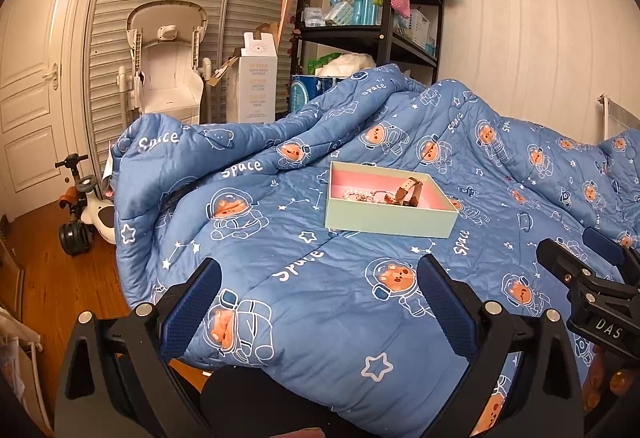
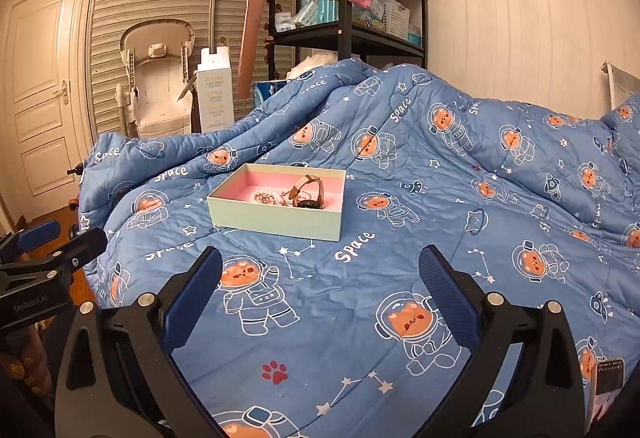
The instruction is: Organize jewelry
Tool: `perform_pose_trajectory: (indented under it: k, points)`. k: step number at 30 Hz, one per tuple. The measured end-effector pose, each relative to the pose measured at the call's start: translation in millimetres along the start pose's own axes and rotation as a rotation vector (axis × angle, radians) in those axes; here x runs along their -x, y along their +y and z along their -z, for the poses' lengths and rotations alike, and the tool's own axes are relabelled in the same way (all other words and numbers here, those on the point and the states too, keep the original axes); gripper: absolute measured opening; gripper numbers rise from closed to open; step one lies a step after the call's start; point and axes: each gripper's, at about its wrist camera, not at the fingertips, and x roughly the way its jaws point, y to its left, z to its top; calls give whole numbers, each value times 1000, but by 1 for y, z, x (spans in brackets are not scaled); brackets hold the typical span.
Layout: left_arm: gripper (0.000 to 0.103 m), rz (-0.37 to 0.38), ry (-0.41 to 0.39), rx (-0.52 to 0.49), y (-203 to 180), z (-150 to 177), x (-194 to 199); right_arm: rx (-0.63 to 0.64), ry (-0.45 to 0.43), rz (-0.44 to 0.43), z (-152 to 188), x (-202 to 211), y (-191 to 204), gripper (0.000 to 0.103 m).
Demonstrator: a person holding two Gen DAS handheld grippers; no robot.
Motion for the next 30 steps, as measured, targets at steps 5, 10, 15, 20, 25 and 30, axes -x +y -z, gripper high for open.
perform_pose_trajectory:
  k: [5, 10, 15, 20, 25, 30]
  points:
    - [96, 3, -3, -2, -1, 0, 1, 0, 1, 0, 0, 0, 0, 97]
    - [96, 5, -2, -1, -1, 1, 0, 0, 1, 1, 0, 0, 0, 97]
    - [96, 6, 0, 2, -1, 0, 0, 0, 1, 1, 0, 0, 0, 97]
    - [96, 1, 3, 6, 0, 1, 0, 0, 1, 2, 0, 0, 1, 97]
    - [96, 9, 2, 3, -2, 1, 0, 3, 1, 1, 0, 0, 1, 97]
    - [96, 19, -2, -4, -4, 2, 1, 7, -1, 0, 2, 0, 1, 97]
